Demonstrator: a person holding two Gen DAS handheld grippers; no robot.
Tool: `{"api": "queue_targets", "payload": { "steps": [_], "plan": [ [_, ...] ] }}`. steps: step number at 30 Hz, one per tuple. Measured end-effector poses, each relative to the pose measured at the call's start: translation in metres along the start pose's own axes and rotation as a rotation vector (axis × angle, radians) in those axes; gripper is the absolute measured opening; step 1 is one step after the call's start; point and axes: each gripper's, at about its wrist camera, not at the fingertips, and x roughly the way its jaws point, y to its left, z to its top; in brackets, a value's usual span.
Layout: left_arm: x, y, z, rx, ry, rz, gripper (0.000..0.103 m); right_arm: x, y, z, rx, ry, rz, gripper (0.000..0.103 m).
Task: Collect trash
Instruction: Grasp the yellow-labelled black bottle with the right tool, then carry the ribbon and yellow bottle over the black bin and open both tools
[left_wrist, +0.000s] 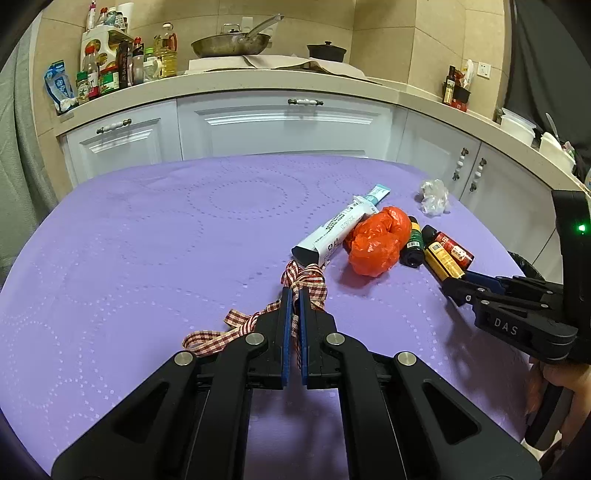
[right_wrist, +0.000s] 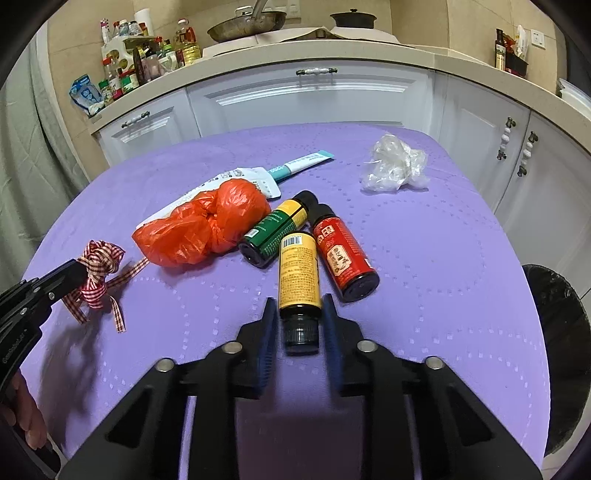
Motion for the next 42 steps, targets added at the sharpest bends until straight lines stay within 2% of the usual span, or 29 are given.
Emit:
{"api": "queue_targets", "payload": {
  "steps": [13,23,31,42],
  "plan": [
    [-0.018,0.001,0.000,-0.006,-0.036,-0.015,0.004,-0.026,0.006,-0.010,-0.024,-0.074,-0.011,0.025],
    [-0.027,-0.010,0.002,0.006,-0.055,-0.040,0.004,-0.047,-0.014,-0.014,0.021,-0.128,-0.053,0.025],
    [-0.036,-0.046,0.012,0.055,-0.092,-0.110,0.004,-0.071,-0.038,-0.018,0.064,-0.182,-0.108,0.025],
    [-0.031,-0.132,0.034,0.153,-0.133,-0.263,0.004,-0.107,-0.091,-0.032,0.158,-0.242,-0.228,0.025]
  ]
}}
